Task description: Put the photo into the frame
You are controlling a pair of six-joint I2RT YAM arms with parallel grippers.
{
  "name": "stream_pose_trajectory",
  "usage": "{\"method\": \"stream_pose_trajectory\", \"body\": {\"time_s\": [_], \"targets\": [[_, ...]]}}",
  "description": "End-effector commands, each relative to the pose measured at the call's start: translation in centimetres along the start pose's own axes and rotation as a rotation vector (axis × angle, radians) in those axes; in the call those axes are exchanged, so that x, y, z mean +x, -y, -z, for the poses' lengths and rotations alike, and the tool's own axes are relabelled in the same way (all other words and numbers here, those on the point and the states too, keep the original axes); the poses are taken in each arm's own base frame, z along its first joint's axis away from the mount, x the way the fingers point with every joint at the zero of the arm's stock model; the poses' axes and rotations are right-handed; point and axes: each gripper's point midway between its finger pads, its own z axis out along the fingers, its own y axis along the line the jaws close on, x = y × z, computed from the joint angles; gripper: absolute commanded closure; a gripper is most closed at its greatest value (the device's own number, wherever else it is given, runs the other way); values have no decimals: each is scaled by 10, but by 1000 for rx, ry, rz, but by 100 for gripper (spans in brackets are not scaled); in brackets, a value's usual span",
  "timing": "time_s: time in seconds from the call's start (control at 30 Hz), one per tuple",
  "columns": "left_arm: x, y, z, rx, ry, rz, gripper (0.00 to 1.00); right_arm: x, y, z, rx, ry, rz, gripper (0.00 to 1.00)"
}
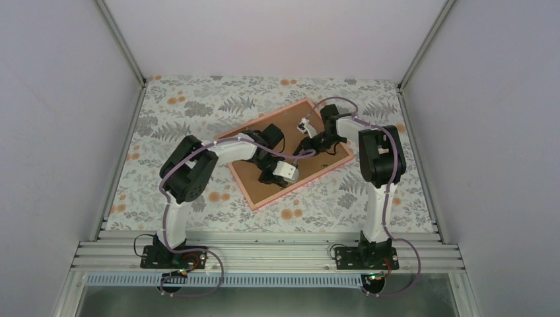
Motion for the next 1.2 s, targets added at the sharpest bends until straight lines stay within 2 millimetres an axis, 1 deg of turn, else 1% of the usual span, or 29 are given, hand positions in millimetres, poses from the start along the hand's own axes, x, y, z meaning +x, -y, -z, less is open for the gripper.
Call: {"method": "stream_pose_trajectory", "body": {"time_s": [0.0, 0.1, 0.17, 0.23, 0.3, 0.37, 0.43, 0.47, 0.57, 0.7, 0.8, 0.9, 1.07, 1.17], "targets": [[-1, -11, 13, -1, 33, 108, 85, 10, 7, -4, 28, -32, -7, 87], [-16, -25, 26, -69, 84, 89, 85, -12, -1, 23, 28, 37, 25, 85], [-20, -31, 27, -90, 99, 91, 84, -24, 6, 47, 66, 91, 26, 84], [-17, -35, 22, -85, 95, 108, 84, -29, 24, 67, 141, 119, 15, 83], [-14, -39, 16, -80, 87, 132, 84, -25, 46, 80, 217, 116, -4, 83], [-14, -42, 14, -83, 93, 137, 84, -17, 65, 89, 269, 110, -30, 83], [-13, -41, 11, -76, 92, 145, 84, -10, 77, 90, 308, 88, -37, 83], [-11, -39, 8, -68, 86, 149, 84, -3, 80, 88, 319, 69, -35, 83], [-2, -33, 4, -54, 63, 150, 84, 11, 82, 82, 322, 36, -42, 83], [10, -24, -1, -40, 26, 152, 84, 40, 83, 72, 320, -38, -50, 84], [16, -22, -4, -40, 11, 167, 84, 63, 75, 68, 326, -105, 6, 86], [19, -23, -7, -41, 6, 187, 84, 81, 69, 68, 316, -176, 58, 88], [23, -23, -11, -35, -4, 189, 85, 96, 62, 70, 291, -268, 138, 90], [25, -23, -11, -39, -11, 187, 85, 107, 61, 66, 284, -334, 172, 91]]}}
